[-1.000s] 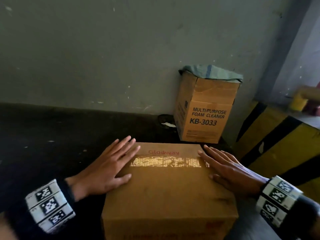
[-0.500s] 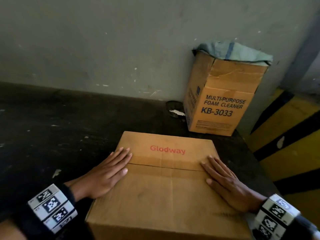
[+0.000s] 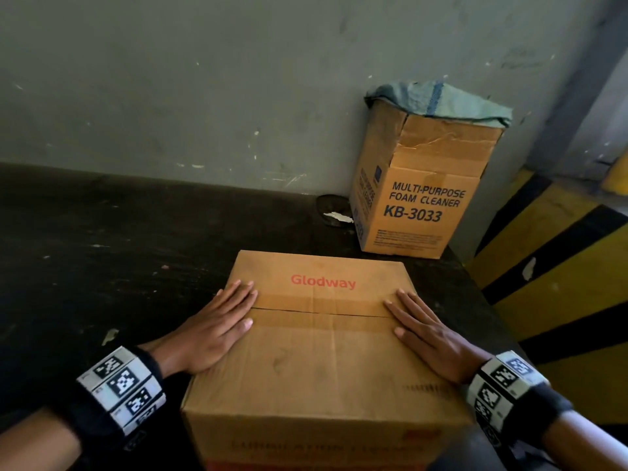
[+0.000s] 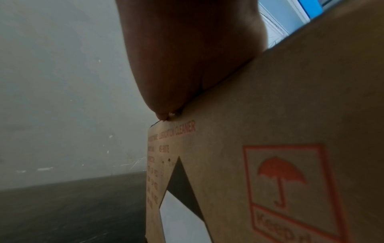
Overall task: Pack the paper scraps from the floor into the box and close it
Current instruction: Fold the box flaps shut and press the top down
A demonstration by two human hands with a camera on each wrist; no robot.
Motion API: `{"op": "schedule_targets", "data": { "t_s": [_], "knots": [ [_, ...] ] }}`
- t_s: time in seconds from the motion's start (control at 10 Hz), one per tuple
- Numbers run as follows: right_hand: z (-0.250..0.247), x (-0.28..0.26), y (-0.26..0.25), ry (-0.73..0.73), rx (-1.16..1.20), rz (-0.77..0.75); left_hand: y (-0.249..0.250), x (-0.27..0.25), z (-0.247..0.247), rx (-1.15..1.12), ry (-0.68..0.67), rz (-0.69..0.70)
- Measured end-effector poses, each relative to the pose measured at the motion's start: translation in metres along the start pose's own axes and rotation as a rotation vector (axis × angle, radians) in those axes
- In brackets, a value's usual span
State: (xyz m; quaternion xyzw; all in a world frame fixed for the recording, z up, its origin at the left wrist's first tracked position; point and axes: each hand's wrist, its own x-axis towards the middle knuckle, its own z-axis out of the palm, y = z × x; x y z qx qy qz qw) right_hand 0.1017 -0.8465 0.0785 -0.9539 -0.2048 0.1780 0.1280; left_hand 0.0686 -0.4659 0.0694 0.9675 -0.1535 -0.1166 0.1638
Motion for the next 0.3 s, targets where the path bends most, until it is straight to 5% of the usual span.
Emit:
{"op": "schedule_targets", "data": {
  "t_s": [0.2, 0.3],
  "knots": [
    [-0.007, -0.007, -0.012, -0.008, -0.205, 0.054, -0.004, 0.000, -0.003, -0.055, 0.015, 0.015],
    [-0.011, -0.026, -0.020, 0.050, -0.257, 0.054, -0.010, -0.026, -0.005, -0.256, 0.181, -0.022]
  ]
}}
